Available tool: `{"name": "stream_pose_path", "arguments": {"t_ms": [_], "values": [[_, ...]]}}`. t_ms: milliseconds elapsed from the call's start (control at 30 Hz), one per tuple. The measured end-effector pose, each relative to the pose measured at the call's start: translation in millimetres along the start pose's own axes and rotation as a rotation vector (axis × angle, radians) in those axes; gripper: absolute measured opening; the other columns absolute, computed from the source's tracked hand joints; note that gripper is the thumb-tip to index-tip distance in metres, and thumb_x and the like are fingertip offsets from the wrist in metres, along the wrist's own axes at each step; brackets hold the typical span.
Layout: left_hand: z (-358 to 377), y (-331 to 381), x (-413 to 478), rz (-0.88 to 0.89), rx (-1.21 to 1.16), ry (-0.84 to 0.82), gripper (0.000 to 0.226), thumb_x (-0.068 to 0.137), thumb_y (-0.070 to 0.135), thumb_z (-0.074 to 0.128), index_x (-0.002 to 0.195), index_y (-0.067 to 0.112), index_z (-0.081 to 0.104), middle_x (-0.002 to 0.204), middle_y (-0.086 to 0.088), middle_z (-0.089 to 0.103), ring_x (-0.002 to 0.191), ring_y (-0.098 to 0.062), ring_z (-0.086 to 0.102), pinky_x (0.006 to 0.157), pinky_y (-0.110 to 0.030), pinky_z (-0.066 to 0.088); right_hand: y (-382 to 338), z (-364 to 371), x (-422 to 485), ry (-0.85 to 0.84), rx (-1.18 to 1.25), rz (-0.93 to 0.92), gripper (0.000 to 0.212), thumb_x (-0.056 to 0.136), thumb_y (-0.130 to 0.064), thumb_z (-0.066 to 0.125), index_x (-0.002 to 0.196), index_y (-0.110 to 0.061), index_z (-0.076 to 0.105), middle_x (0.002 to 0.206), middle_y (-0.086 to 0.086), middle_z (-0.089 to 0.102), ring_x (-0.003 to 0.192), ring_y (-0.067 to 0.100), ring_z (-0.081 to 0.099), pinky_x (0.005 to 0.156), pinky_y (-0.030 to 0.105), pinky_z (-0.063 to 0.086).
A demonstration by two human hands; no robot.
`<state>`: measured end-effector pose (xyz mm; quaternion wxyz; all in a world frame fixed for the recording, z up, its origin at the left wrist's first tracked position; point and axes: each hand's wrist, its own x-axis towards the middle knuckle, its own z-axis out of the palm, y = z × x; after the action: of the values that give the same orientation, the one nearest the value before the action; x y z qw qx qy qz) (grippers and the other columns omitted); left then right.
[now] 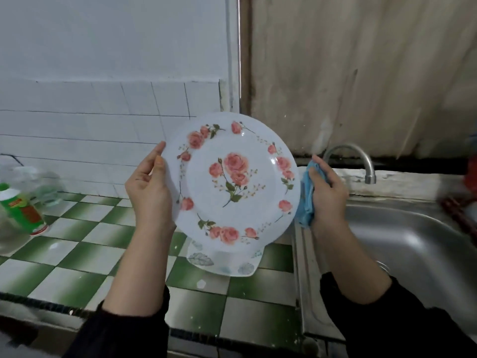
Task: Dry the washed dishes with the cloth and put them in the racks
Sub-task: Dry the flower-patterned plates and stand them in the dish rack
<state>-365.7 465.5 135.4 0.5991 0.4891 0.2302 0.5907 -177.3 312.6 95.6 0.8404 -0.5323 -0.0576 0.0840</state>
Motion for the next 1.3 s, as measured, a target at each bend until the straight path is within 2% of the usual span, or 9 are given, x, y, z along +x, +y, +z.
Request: {"name": "stream_pose_path", "arguments": {"t_ms": [133,233,500,733,900,1000,1100,1167,1300], "values": [[45,-24,-25,-0.108,-0.071,0.040,0.025,0.101,0.006,0.047,0.106,0.020,0.068,0.103,0.002,0.072,0.097,-0.010,0.069,0.084,-0.023,0.055,-31,-53,1,-0.167,0.107,0.207,0.046,0.077,-0.033,0.076,0.119,-0.016,0.065,0.114,0.013,0.070,0.101,0.034,0.069,0.083,0.047,0.059],[81,-39,-55,-0.198,-0.087,0.046,0.023,0.101,0.008,0.048,0.104,0.022,0.067,0.110,0.000,0.069,0.100,-0.012,0.067,0.079,-0.019,0.055,-52,-93,3,-0.293,0.069,0.127,0.061,0.073,-0.009,0.075,0.130,-0.024,0.057,0.120,0.007,0.067,0.099,0.029,0.069,0.071,0.041,0.061],[188,-80,-162,-0.433,-0.077,-0.038,0.027,0.101,0.009,0.047,0.122,0.011,0.065,0.115,-0.005,0.070,0.104,-0.019,0.068,0.085,-0.031,0.057,-129,-224,35,-0.140,-0.314,-0.082,0.073,0.075,0.020,0.061,0.121,-0.037,0.059,0.116,-0.007,0.057,0.104,0.024,0.061,0.081,0.046,0.059],[276,-86,-255,-0.630,0.153,-0.271,0.035,0.096,0.000,0.047,0.125,0.015,0.059,0.110,-0.012,0.069,0.083,-0.019,0.066,0.073,-0.033,0.054,-196,-332,49,-0.034,-0.423,-0.180,0.072,0.074,0.020,0.062,0.121,-0.034,0.060,0.110,-0.011,0.058,0.096,0.009,0.061,0.064,0.020,0.057],[350,-73,-309,-0.482,0.238,-0.412,0.040,0.099,0.008,0.048,0.138,0.019,0.049,0.144,-0.003,0.047,0.125,-0.015,0.046,0.097,-0.025,0.033,-236,-407,47,0.042,-0.617,-0.342,0.072,0.073,0.017,0.061,0.126,-0.033,0.059,0.110,-0.020,0.056,0.098,-0.013,0.055,0.080,0.012,0.051],[397,-62,-337,-0.412,0.249,-0.539,0.042,0.097,0.004,0.049,0.137,0.018,0.051,0.141,-0.003,0.050,0.119,-0.011,0.048,0.093,-0.024,0.034,-254,-447,40,0.071,-0.798,-0.445,0.072,0.074,0.016,0.061,0.130,-0.029,0.057,0.106,-0.024,0.053,0.083,-0.033,0.045,0.066,-0.006,0.037],[439,-56,-366,-0.307,0.267,-0.697,0.036,0.096,0.002,0.048,0.125,0.022,0.055,0.110,0.009,0.062,0.086,0.006,0.056,0.071,-0.008,0.043,-265,-483,37,0.159,-0.954,-0.491,0.072,0.073,0.011,0.063,0.131,-0.031,0.058,0.109,-0.014,0.061,0.079,-0.018,0.054,0.067,0.001,0.040],[465,-55,-380,-0.199,0.352,-0.810,0.037,0.095,0.006,0.049,0.125,0.027,0.056,0.095,0.011,0.061,0.074,0.005,0.053,0.065,-0.015,0.047,-271,-503,37,0.236,-1.054,-0.482,0.075,0.071,0.009,0.062,0.131,-0.037,0.057,0.107,-0.002,0.066,0.064,-0.001,0.049,0.062,0.020,0.043],[512,-58,-399,0.073,0.562,-1.029,0.056,0.091,0.012,0.050,0.145,0.025,0.041,0.140,-0.009,0.051,0.127,-0.035,0.048,0.107,-0.050,0.040,-283,-528,42,0.347,-1.166,-0.538,0.072,0.075,0.001,0.065,0.134,-0.039,0.053,0.099,0.010,0.064,0.072,0.021,0.056,0.066,0.033,0.049]]}}
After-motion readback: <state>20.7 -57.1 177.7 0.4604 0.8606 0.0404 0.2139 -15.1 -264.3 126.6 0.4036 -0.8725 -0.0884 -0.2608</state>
